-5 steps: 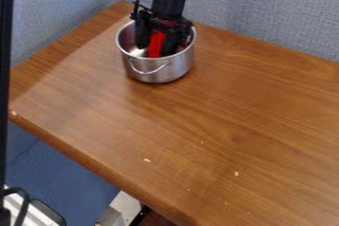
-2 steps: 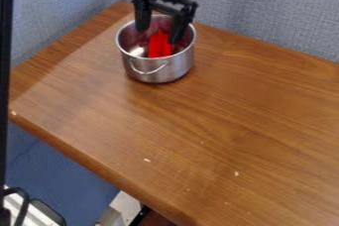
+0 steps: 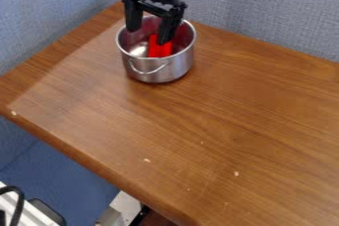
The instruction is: Put the red object in the metal pot
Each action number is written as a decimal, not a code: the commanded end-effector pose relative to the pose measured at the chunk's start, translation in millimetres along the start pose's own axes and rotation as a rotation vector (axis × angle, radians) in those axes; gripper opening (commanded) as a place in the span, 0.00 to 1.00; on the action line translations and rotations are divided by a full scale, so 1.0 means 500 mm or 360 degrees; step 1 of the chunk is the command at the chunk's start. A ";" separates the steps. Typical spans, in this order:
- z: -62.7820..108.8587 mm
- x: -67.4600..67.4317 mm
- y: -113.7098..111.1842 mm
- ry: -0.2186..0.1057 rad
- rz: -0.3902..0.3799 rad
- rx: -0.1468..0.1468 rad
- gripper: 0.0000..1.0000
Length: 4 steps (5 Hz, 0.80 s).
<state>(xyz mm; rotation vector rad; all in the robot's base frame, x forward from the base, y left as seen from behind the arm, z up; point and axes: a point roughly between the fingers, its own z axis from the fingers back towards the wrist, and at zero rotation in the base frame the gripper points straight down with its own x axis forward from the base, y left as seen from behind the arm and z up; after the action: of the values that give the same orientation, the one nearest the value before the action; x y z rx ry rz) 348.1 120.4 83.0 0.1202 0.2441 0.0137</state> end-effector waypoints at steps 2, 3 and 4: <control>0.104 -0.046 0.035 -0.0233 -0.0052 0.0066 1.00; 0.137 -0.060 0.039 -0.0287 -0.0108 0.0066 1.00; 0.140 -0.066 0.043 -0.0287 -0.0151 0.0075 1.00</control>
<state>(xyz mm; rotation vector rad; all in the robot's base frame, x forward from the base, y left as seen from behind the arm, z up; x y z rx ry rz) 335.9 126.6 128.6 0.1187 0.1536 -0.1198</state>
